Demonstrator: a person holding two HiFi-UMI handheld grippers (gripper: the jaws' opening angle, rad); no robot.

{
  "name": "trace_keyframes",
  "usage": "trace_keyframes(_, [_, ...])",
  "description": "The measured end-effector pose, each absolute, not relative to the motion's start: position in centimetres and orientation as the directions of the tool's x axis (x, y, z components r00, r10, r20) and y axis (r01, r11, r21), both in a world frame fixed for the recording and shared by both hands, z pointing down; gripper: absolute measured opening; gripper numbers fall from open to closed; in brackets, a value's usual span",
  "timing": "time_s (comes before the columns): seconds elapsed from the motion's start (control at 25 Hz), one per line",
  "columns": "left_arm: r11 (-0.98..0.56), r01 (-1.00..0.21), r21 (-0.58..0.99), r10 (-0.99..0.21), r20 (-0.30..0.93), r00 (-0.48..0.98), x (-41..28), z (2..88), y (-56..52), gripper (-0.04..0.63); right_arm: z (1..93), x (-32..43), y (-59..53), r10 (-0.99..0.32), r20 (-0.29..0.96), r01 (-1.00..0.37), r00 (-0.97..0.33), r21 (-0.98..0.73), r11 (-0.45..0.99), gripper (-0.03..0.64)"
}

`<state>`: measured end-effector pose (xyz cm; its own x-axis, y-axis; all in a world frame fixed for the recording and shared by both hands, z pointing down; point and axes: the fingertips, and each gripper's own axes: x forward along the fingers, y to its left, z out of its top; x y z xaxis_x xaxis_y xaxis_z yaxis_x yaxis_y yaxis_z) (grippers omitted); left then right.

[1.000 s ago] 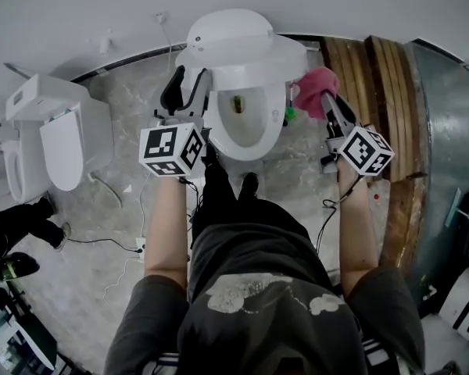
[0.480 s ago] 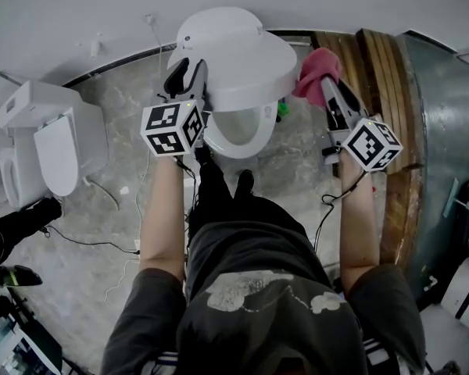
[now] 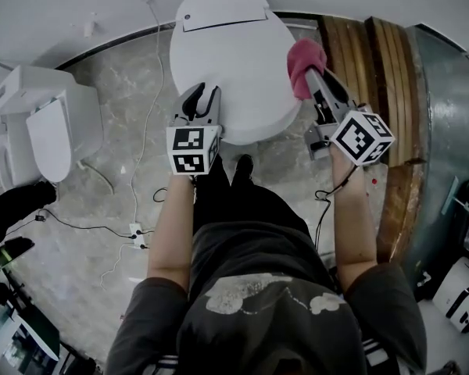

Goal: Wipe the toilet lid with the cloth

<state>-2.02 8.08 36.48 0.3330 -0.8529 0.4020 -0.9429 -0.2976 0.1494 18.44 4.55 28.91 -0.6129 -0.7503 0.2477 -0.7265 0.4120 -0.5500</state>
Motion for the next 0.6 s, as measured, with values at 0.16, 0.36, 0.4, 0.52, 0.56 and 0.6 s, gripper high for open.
trace_keyframes(0.16, [-0.283,-0.941,0.186,-0.826,0.452,0.337,-1.9,40.6,9.8,0.129,32.9,17.1,5.4,-0.72,0.304,-0.727,-0.624,-0.564,0.392,0.067])
trace_keyframes(0.36, [-0.248,-0.943,0.223,-0.789,0.519,0.33,-1.5,45.2,11.7,0.129,37.5,16.4,7.0,-0.688,0.356,-0.723,-0.633,-0.589,0.36,0.067])
trace_keyframes(0.4, [-0.24,-0.943,0.23,-0.782,0.53,0.329,-1.4,46.2,12.0,0.129,38.4,16.2,7.2,-0.682,0.366,-0.723,-0.634,-0.593,0.354,0.067])
trace_keyframes(0.52, [-0.22,-0.944,0.246,-0.762,0.561,0.324,-1.4,49.2,12.6,0.129,41.5,15.8,7.9,-0.66,0.398,-0.723,-0.637,-0.605,0.332,0.067])
trace_keyframes(0.56, [-0.215,-0.944,0.249,-0.754,0.573,0.323,-1.4,50.2,12.8,0.129,42.5,15.8,8.2,-0.653,0.409,-0.723,-0.637,-0.609,0.324,0.067])
trace_keyframes(0.6, [-0.211,-0.944,0.252,-0.745,0.584,0.322,-1.3,51.1,13.0,0.129,43.5,15.7,8.4,-0.647,0.418,-0.724,-0.638,-0.613,0.317,0.067])
